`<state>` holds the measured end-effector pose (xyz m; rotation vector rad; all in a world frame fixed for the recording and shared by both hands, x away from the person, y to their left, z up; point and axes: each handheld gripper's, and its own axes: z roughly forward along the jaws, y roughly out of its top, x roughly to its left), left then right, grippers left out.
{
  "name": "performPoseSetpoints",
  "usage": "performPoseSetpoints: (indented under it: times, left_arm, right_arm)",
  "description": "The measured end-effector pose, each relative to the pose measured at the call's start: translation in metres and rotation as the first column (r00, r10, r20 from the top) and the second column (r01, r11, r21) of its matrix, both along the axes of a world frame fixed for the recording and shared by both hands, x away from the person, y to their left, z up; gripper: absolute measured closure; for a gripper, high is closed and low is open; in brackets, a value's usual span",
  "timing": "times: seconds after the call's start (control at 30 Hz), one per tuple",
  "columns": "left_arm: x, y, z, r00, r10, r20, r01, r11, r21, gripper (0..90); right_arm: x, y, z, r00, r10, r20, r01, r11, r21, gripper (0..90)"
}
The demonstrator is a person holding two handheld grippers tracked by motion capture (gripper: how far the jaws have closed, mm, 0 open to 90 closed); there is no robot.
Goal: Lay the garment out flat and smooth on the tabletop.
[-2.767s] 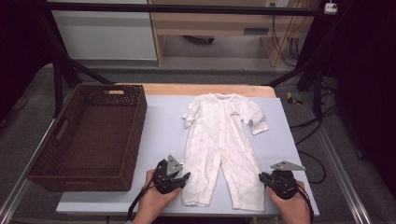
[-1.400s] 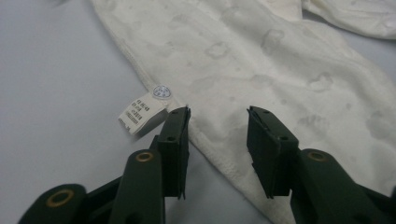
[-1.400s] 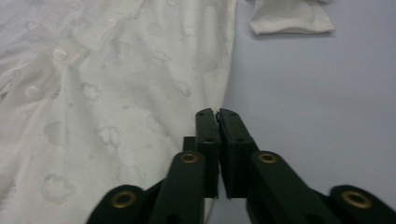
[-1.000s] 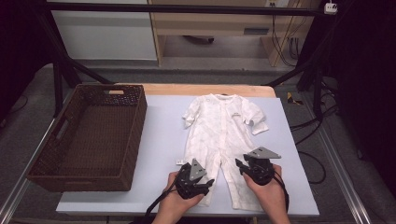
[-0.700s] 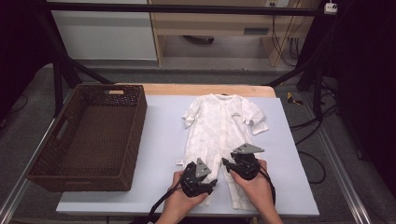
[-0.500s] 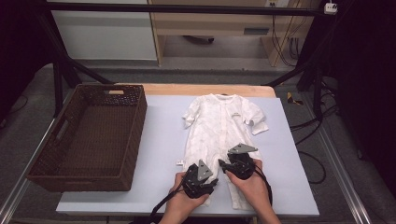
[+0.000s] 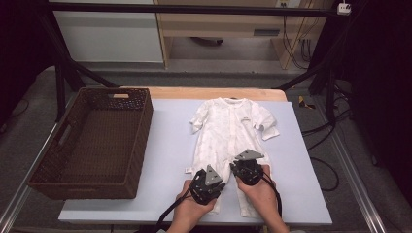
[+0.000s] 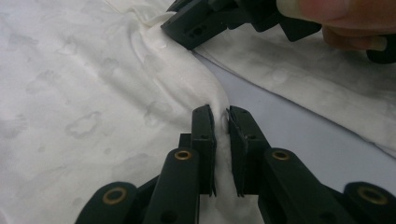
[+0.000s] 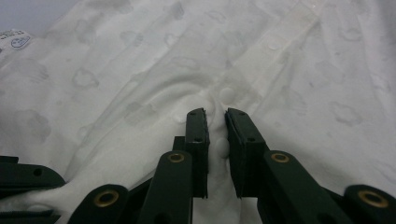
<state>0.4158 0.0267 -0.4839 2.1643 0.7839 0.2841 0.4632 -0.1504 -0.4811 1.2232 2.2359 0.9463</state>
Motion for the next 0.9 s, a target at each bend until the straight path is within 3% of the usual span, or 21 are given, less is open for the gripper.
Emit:
performPoseSetpoints:
  times: [0.2, 0.4, 0.67, 0.73, 0.9]
  left_arm:
    - [-0.017, 0.003, 0.000, 0.9995, -0.018, -0.026, 0.017, 0.9996, -0.020, 80.9]
    - [-0.047, 0.009, 0.000, 0.9973, -0.050, -0.053, 0.048, 0.9981, -0.038, 80.9]
    - [-0.090, 0.008, 0.001, 0.9920, -0.100, -0.077, 0.095, 0.9934, -0.064, 80.1]
    - [-0.095, 0.008, 0.001, 0.9920, -0.102, -0.074, 0.098, 0.9934, -0.060, 76.9]
    - [-0.091, 0.011, 0.004, 0.9949, -0.071, -0.071, 0.065, 0.9944, -0.083, 68.7]
  right_arm:
    - [-0.012, 0.002, 0.002, 0.9990, 0.035, -0.029, -0.035, 0.999, -0.002, 79.9]
    - [-0.041, -0.005, 0.008, 0.9937, 0.092, -0.065, -0.092, 0.996, -0.008, 79.9]
    - [-0.087, -0.008, 0.011, 0.9741, 0.195, -0.115, -0.195, 0.981, 0.005, 79.9]
    - [-0.095, -0.009, 0.012, 0.9699, 0.211, -0.121, -0.213, 0.977, 0.001, 79.8]
    - [-0.097, -0.014, 0.018, 0.9760, 0.202, -0.082, -0.199, 0.979, 0.041, 77.3]
